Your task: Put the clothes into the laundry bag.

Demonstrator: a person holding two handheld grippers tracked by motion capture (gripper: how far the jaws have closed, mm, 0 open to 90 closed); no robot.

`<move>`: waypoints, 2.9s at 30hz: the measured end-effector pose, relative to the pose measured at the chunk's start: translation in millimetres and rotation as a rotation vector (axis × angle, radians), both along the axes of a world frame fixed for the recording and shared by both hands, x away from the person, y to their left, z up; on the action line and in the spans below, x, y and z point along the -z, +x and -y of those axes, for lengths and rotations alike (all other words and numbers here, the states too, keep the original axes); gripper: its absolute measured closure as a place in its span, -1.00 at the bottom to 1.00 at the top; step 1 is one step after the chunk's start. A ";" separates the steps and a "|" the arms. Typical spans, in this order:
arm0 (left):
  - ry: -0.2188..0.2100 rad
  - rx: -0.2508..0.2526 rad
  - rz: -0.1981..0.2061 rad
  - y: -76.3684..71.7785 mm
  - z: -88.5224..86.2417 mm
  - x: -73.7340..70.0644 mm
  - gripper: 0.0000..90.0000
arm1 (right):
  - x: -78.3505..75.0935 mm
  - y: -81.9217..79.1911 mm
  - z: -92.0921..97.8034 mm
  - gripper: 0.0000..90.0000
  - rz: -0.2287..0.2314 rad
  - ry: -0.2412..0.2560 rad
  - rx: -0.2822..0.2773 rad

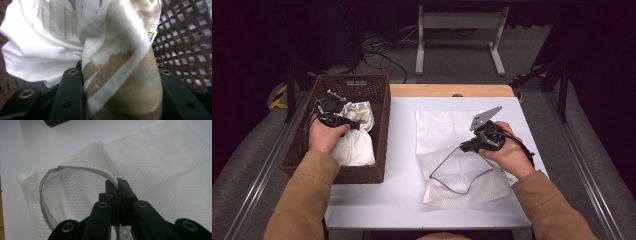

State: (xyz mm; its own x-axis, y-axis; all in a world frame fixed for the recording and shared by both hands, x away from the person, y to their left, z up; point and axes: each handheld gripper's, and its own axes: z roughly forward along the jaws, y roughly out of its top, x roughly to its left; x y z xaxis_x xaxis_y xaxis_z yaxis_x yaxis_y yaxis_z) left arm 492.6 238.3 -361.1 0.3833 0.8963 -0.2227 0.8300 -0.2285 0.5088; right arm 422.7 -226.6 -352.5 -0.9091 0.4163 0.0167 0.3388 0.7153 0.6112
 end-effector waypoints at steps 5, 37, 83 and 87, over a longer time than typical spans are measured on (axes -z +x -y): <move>-0.012 0.004 0.051 -8.4 -4.7 -20.9 0.33 | -0.2 -0.2 0.3 0.97 0.002 0.001 0.001; -0.006 0.045 0.221 -22.1 13.0 -113.4 0.32 | -4.2 -2.0 -0.1 0.98 0.037 0.002 0.016; -0.059 0.280 0.231 -49.8 118.9 -174.4 0.32 | -11.3 -6.7 2.5 0.98 0.024 0.020 0.019; -0.074 0.312 0.231 -50.1 132.6 -176.9 0.31 | -11.9 -6.7 4.2 0.98 0.026 0.021 0.023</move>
State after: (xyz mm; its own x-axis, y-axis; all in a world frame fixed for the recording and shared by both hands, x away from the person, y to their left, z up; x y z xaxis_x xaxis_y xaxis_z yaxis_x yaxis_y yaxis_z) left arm 442.5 105.7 -184.1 0.6820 0.7139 -0.1585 0.5886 -0.4072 0.6984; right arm 416.0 -230.9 -340.6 -0.8996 0.4367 0.0023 0.3387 0.6943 0.6350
